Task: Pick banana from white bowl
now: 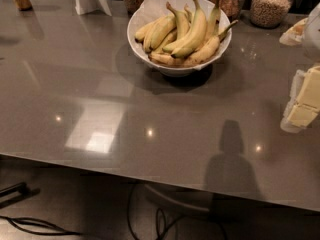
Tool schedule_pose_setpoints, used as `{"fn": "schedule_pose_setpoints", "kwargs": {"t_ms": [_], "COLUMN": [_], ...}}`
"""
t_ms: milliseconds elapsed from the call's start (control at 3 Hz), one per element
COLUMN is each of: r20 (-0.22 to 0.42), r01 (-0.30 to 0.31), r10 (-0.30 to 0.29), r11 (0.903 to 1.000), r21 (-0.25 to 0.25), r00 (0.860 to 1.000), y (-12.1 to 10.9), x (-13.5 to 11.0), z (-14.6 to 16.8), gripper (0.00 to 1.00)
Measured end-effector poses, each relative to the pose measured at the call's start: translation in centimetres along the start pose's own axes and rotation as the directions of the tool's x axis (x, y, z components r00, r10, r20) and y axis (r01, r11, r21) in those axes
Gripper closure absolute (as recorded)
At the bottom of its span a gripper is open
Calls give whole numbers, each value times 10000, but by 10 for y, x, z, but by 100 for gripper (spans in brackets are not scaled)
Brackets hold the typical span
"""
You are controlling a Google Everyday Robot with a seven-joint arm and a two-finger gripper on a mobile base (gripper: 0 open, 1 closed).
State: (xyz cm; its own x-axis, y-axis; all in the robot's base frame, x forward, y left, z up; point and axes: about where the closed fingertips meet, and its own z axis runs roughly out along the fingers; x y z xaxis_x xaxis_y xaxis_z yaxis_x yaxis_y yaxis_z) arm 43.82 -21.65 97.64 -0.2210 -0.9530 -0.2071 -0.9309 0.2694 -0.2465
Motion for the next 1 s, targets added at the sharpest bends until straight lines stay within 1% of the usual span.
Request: {"fn": "schedule_pose_setpoints", "kwargs": {"t_ms": [333,667,1000], "r20": [100,528,845], "r01": [91,815,2049], "r10": [-92,-851,-2169], "r11": [9998,9945,9698], "r21": [158,663,1321], "r00": [9999,9950,9725], "y": [-2,-9,-20], "x": [-4,-28,-63], "z": [-3,-14,-27], "gripper": [0,0,0]}}
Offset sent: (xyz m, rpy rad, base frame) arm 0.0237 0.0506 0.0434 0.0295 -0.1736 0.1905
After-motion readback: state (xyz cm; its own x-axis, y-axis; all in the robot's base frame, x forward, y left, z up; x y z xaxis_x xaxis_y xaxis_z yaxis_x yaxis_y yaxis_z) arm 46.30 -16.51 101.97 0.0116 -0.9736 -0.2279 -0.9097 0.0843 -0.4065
